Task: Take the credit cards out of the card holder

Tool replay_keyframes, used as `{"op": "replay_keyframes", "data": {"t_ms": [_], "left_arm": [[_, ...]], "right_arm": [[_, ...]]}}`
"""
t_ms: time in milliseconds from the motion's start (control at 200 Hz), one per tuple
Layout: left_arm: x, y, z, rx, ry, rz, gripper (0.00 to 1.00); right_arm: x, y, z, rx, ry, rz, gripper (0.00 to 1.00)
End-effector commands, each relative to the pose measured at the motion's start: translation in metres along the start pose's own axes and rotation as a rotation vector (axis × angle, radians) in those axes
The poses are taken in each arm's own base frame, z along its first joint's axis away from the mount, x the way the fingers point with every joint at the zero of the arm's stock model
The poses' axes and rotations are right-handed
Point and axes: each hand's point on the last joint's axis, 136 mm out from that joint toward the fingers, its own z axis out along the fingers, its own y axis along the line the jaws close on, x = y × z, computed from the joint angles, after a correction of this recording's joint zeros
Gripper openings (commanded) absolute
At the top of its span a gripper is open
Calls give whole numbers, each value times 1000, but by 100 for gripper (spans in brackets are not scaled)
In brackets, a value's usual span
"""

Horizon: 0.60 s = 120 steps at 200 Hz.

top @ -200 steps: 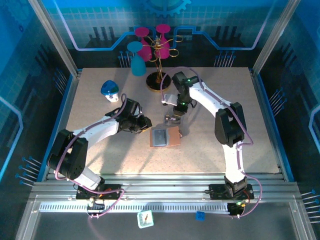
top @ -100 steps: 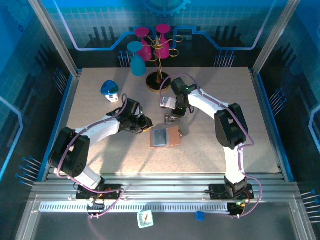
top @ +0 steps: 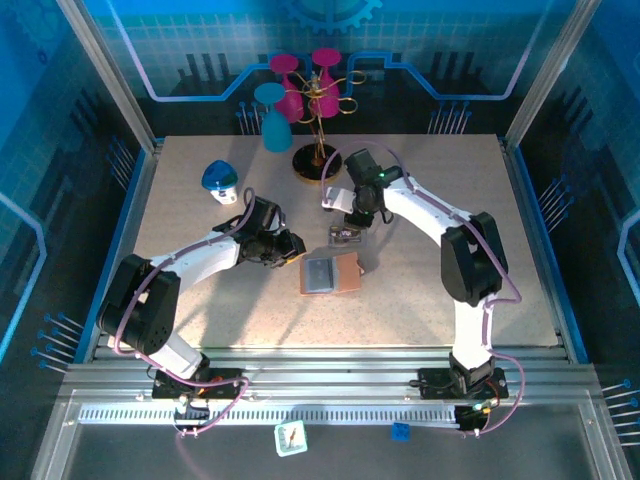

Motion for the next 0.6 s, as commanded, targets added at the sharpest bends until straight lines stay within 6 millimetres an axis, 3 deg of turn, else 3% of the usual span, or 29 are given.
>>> {"op": "replay_keyframes", "data": {"t_ms": [0, 270, 595], "left_arm": [[0, -7, 2, 22, 21, 0, 25], [6, -6, 14, 24, 56, 5, 24], [18, 11, 26, -8, 101, -21, 14]], "right_arm": [[-13, 18, -26, -48, -72, 51, 33], [-34, 47, -48, -140, -166, 402, 33], [-50, 107, -38, -393, -106, 973, 26]]}}
